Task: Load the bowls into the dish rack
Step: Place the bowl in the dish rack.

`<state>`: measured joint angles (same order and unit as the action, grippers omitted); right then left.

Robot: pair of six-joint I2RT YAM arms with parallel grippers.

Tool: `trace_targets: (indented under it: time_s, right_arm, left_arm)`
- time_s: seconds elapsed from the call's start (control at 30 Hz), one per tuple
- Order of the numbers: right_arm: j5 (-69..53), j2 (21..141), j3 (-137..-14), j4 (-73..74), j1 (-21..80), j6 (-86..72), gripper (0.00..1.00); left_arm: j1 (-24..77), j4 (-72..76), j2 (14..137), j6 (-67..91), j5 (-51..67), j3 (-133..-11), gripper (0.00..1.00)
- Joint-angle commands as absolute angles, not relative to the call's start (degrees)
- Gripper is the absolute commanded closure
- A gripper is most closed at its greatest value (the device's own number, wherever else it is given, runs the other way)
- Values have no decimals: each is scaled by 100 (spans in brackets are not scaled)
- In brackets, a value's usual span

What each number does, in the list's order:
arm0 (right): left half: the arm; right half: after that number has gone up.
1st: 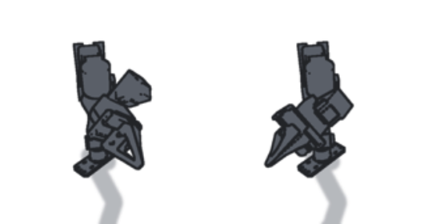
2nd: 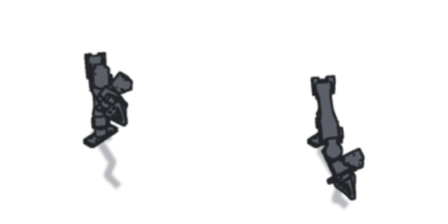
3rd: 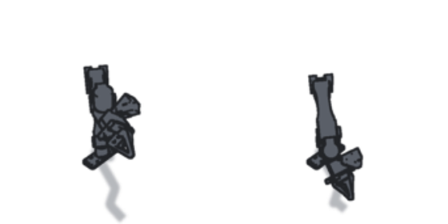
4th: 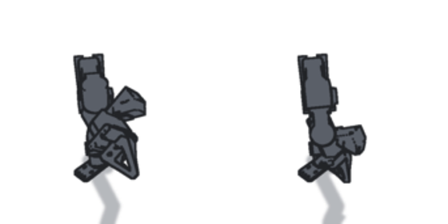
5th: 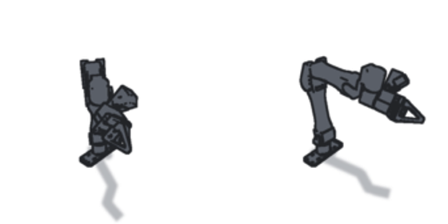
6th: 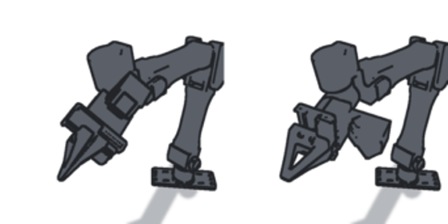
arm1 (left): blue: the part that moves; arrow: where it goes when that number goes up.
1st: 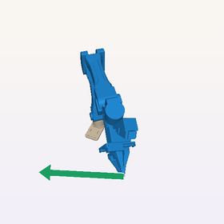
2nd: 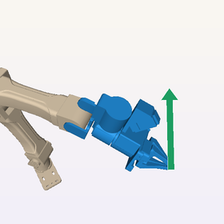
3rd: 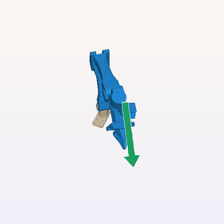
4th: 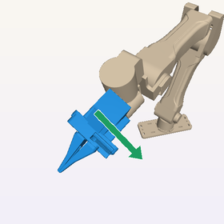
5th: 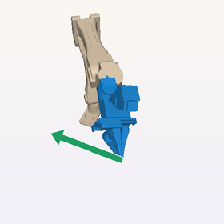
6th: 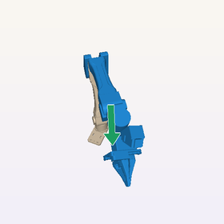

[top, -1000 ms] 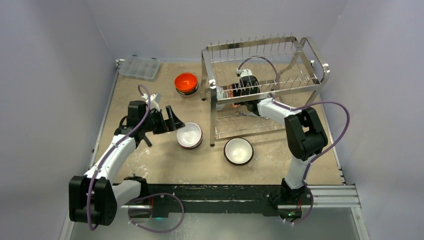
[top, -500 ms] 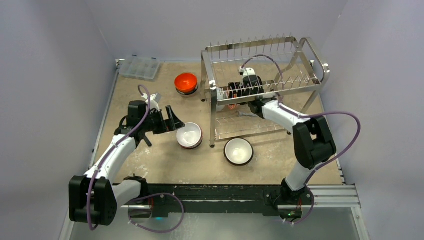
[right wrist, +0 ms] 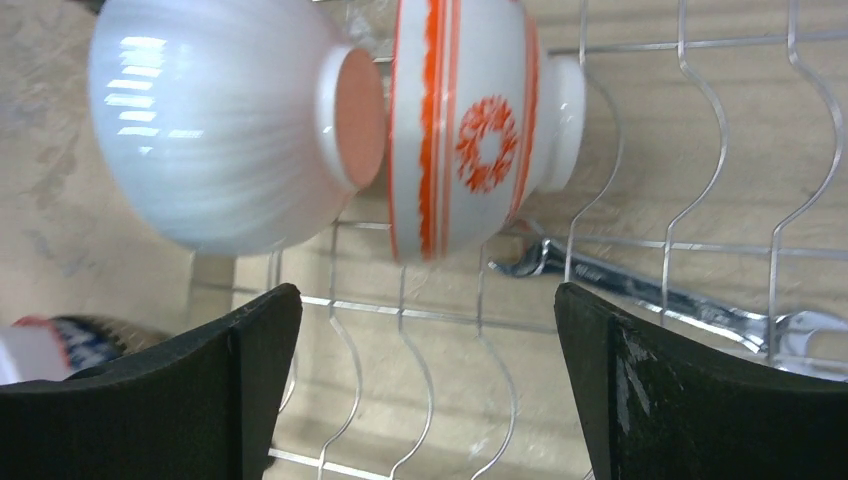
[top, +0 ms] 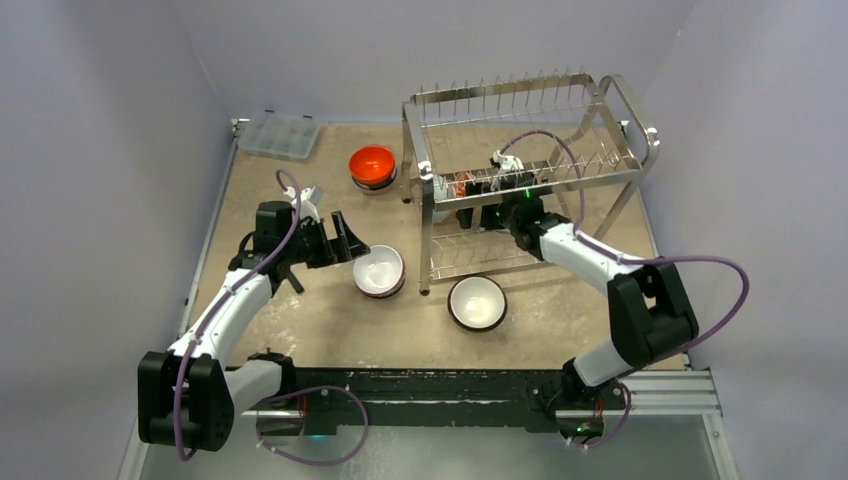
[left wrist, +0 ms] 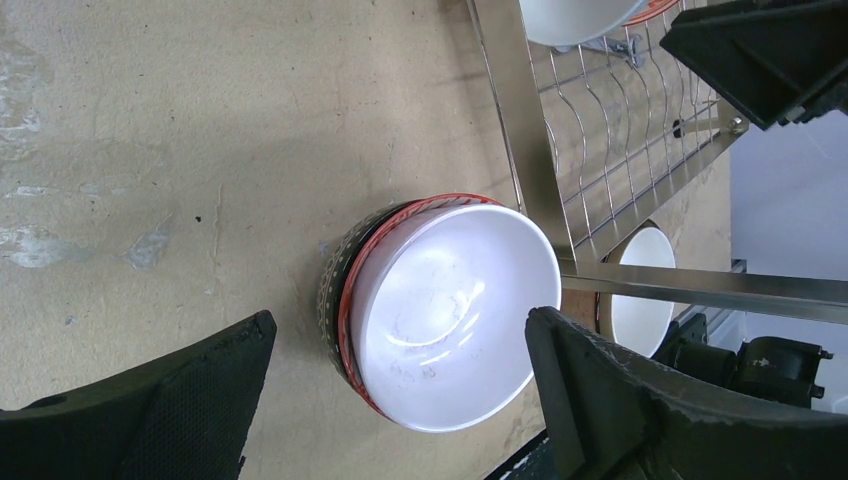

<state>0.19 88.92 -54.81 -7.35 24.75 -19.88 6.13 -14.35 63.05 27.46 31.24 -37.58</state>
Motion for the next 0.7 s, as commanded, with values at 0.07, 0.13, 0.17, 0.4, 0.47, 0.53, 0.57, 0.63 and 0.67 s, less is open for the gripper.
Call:
trace_targets:
  time_s: [0.07,0.13,0.17,0.4,0.47,0.53,0.57,0.63,0.67]
  right_arm:
    - [-519,8180,-4875,-1314,2488,-2667,1]
    - [-650,8081,-4712,-1403,2487,-2823,1]
    - [-758,8040,-4628,-1454,2487,-2878,1]
    - [-1322,7647,-3885,-1919,2487,-3393,1]
    - [-1461,7502,-3702,-2059,2492,-3560,1]
    - [-1569,7327,-3544,-2162,2487,-3702,1]
    - [-1591,7226,-3476,-2180,2487,-3753,1]
    - [-1645,7025,-3379,-2140,2487,-3825,1]
    - [-1675,6927,-3330,-2067,2487,-3851,2]
  left_arm:
    - [593,-1173,6299,2786,3295,-3657,11]
    - [589,-1177,6309,2794,3289,-3663,13]
    - [589,-1175,6315,2795,3283,-3657,14]
    - [594,-1348,6465,2795,2959,-3786,18]
    - [589,-1317,6543,2858,2829,-3846,19]
    - [588,-1240,6658,3000,2660,-3927,18]
    - [586,-1191,6737,3084,2588,-3992,18]
    - [585,-1031,6948,3263,2512,-4169,16]
    - [581,-934,7076,3363,2499,-4271,15]
